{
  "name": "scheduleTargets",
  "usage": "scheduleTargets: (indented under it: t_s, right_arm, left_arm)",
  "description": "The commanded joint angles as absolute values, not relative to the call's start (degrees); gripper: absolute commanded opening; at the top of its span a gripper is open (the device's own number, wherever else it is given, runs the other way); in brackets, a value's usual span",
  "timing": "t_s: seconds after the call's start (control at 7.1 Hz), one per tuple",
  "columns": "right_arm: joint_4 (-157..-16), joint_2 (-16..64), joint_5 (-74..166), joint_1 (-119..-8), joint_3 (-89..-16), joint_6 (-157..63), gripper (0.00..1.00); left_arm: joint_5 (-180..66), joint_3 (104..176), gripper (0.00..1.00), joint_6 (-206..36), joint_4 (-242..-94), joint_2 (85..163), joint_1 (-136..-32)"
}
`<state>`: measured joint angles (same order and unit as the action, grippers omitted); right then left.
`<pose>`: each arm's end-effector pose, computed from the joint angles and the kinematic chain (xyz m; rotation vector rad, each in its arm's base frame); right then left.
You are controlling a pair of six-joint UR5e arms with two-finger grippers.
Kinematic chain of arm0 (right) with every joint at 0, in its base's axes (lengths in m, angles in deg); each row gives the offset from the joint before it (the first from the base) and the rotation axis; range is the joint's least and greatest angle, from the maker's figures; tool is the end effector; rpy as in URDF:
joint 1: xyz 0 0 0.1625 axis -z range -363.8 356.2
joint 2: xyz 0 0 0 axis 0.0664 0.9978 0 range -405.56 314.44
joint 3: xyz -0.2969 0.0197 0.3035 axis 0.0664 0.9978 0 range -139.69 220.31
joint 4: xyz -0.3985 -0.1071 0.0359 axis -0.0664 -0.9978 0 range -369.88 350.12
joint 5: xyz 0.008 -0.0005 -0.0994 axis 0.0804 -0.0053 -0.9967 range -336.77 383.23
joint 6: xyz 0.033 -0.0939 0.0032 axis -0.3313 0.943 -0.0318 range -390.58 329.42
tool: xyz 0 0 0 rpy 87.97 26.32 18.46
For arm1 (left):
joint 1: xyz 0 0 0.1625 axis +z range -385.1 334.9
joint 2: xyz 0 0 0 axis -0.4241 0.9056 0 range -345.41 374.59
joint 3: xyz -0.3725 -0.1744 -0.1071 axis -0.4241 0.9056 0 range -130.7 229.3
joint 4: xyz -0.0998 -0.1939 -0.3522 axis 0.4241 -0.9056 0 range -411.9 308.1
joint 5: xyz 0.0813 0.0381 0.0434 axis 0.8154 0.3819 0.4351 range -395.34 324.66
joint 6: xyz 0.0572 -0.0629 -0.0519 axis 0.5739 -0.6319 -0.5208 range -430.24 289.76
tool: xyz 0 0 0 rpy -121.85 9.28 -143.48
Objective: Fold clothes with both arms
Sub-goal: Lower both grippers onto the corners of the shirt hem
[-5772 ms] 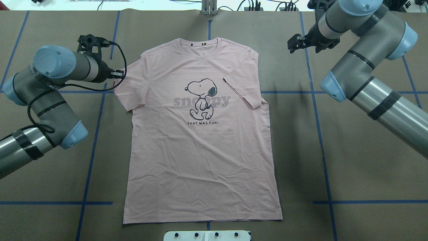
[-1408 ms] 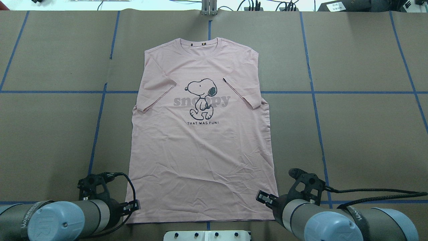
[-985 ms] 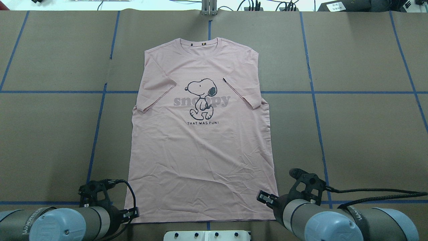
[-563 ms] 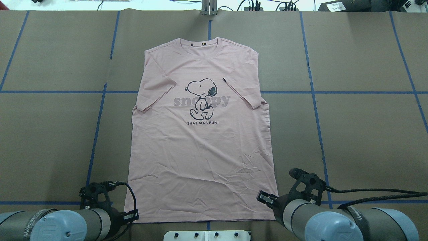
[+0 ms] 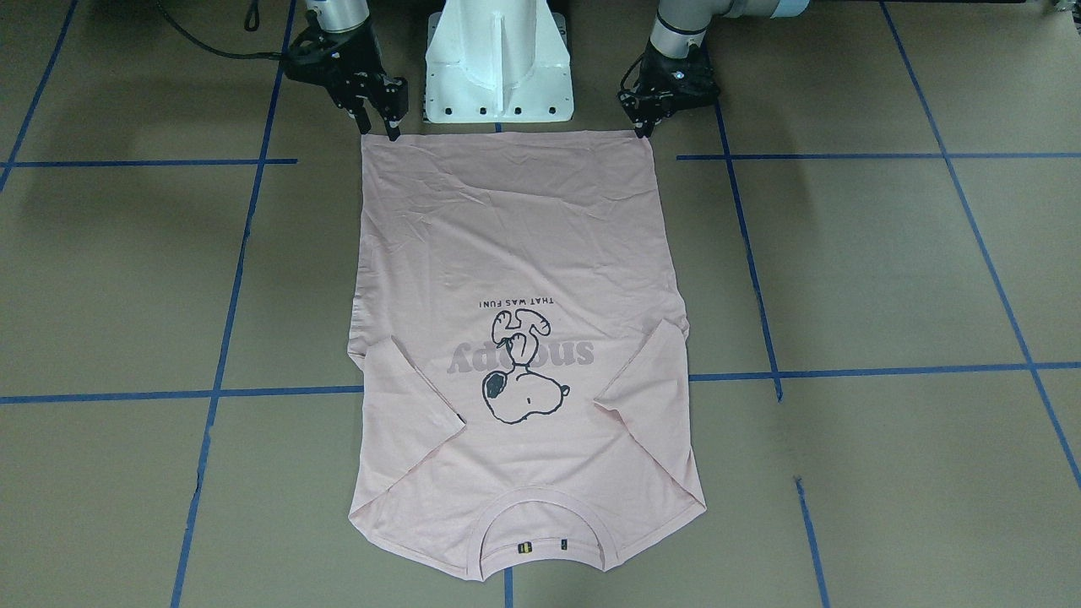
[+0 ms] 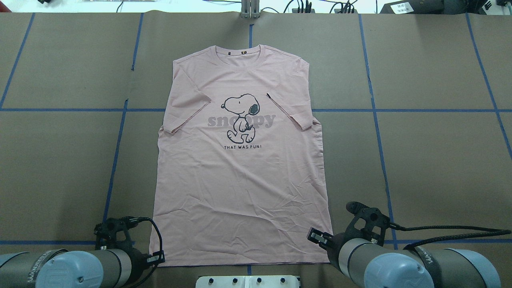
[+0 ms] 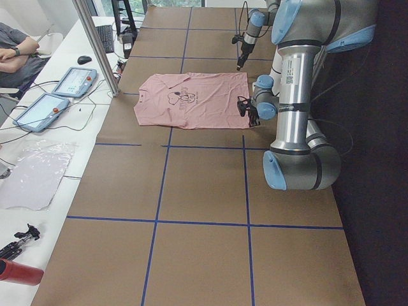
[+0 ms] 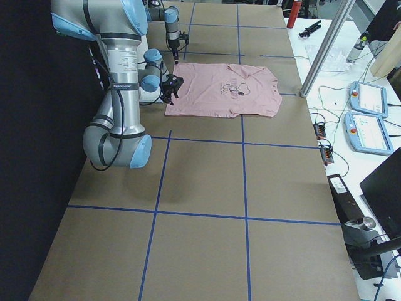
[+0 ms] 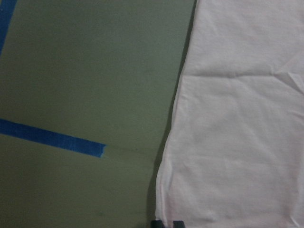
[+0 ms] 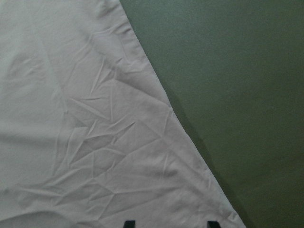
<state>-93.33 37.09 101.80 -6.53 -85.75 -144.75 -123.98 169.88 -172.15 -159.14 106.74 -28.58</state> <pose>-0.4703 -0.1756 0.3011 0.0221 -0.8992 0.5246 0.4771 -0.1649 0.3628 -0.0418 0.8742 -0.2617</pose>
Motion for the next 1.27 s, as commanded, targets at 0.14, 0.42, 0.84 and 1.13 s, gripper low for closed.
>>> scheduleTargets:
  t_s: [0.14, 0.42, 0.84, 1.13]
  right_arm:
    - [-93.4, 37.1, 101.8, -6.5, -85.6, -144.7, 0.6]
    - [-93.4, 37.1, 101.8, -6.5, -85.6, -144.7, 0.6]
    - [-93.4, 37.1, 101.8, -6.5, -85.6, -144.7, 0.6]
    - [-93.4, 37.1, 101.8, -6.5, -85.6, -144.7, 0.6]
  left_arm:
    - [-124.0, 170.0, 0.24, -171.8, -159.0, 106.3, -28.6]
    - [-124.1, 169.9, 0.24, -171.6, -159.0, 106.3, -28.5]
    - [-124.1, 169.5, 0.24, -171.6, -159.0, 106.3, -28.5]
    - [-124.1, 169.4, 0.18, -171.6, -159.0, 106.3, -28.5]
